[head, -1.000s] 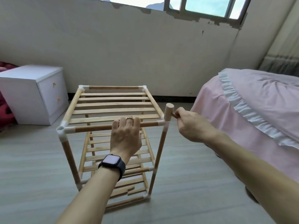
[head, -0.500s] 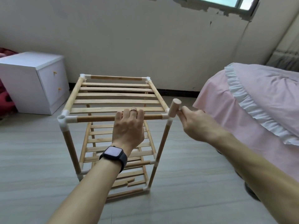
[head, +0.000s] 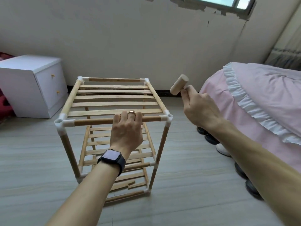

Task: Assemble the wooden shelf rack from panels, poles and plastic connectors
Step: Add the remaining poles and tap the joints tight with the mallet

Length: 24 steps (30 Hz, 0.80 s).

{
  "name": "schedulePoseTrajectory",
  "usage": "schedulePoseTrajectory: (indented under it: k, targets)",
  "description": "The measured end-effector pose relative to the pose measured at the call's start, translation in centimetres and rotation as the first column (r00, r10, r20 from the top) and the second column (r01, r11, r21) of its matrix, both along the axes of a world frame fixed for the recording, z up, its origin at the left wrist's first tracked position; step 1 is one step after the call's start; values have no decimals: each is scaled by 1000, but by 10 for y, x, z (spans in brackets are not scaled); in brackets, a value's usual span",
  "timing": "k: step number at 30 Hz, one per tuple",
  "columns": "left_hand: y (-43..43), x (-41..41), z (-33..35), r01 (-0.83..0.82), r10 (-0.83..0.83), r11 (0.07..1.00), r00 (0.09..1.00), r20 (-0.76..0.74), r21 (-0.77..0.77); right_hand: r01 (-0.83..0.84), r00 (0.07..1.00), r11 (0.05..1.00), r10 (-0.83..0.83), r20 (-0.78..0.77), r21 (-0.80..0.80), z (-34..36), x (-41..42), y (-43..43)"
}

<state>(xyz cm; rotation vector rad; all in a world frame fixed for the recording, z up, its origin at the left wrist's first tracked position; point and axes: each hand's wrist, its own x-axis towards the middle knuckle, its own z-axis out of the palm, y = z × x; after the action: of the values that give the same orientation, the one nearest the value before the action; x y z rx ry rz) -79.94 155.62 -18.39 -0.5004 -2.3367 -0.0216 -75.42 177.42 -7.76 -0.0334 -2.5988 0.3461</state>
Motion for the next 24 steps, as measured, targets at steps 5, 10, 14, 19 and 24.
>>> schedulePoseTrajectory:
  k: [5,10,14,19,24]
  targets:
    - [0,1,0,12,-13,1000,1000,6,11,44,895,960,-161,415,278,-13,2,-11]
    - [-1,2,1,15,-15,1000,1000,8,5,38,920,972,-124,372,231,-14,3,-9]
    - [-1,2,1,16,-16,1000,999,47,-4,46,950,995,-71,305,88,-28,8,-6]
    - [-9,1,4,86,-75,995,978,194,-50,-94,976,984,122,183,-154,-34,12,-20]
    - [-59,11,15,261,-273,951,961,53,164,-302,909,881,382,169,-365,-23,14,-47]
